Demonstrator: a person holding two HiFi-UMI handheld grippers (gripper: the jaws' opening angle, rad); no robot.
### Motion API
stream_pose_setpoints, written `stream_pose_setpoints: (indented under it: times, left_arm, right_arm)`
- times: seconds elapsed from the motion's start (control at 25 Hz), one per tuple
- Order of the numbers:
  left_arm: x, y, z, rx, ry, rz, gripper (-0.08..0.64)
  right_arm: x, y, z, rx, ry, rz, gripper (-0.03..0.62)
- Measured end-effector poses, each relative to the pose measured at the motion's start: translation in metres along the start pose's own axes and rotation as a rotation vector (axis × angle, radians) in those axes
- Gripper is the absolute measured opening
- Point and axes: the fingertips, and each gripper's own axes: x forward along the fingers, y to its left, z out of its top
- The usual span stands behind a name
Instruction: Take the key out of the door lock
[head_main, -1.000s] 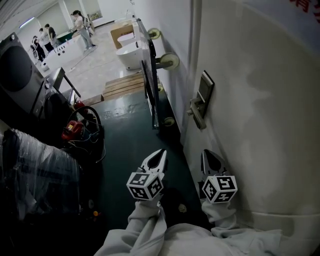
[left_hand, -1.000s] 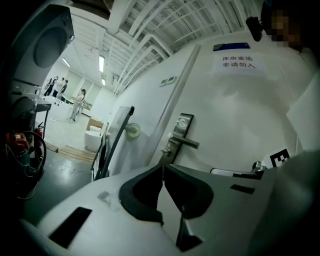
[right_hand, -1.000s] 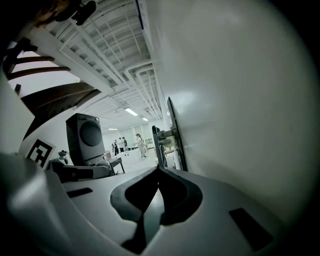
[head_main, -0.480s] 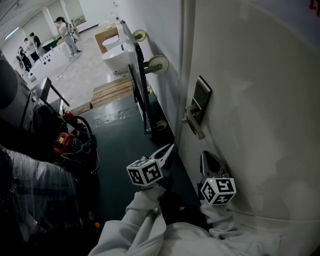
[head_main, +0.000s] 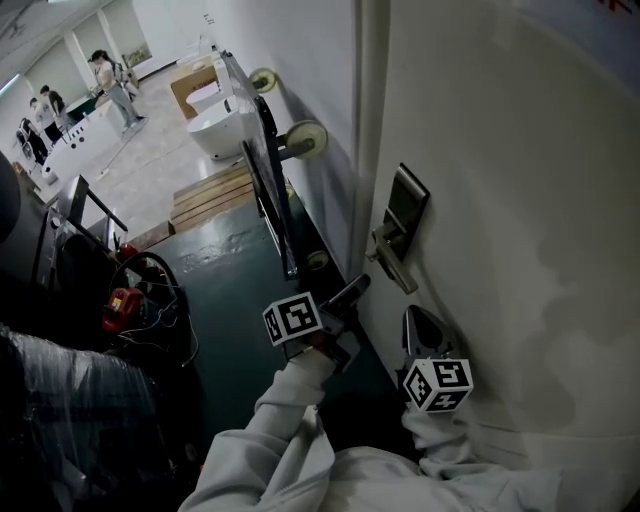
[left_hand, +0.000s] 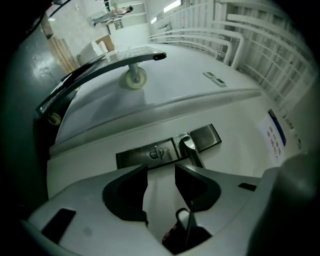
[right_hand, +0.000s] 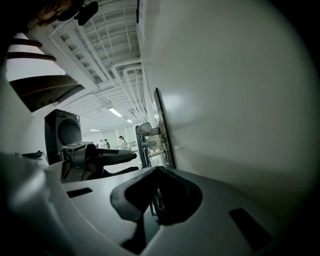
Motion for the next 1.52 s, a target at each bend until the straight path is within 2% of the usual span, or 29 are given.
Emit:
stream_pose_setpoints:
  times: [0.32, 0.76, 0.92, 1.08, 1.28, 1.52]
  left_arm:
    - [0.034, -0.001, 0.017, -0.101, 0.006, -0.068, 0.150]
    - [0.068, 0.003, 0.017, -0.104, 0.058, -0.066, 0.150]
    - [0.067, 0.013, 0.020, -0.123, 0.037, -0.045, 0.081]
    - [0.068, 0.009, 0.022, -0.145, 0.022, -0.081, 0.032]
    - [0.068, 0.010, 0.022, -0.177, -0.001, -0.096, 0.028]
    - [0.067, 0.009, 0.023, -0.174, 0.001, -0.076, 0.026]
  right_arm:
    - [0.006, 0.000, 0.000, -0.015, 0.019, -0.014, 0.051]
    - [0.014, 0.001, 0.001, -0.027, 0.037, 0.004, 0.051]
    - [0.016, 0.000, 0.000, -0.027, 0.044, 0.011, 0.052]
    - [0.016, 0.000, -0.002, -0.032, 0.053, 0.019, 0.051]
    - [0.019, -0.001, -0.005, -0.038, 0.064, 0.027, 0.051]
    - [0.021, 0.003, -0.005, -0.041, 0.072, 0.045, 0.051]
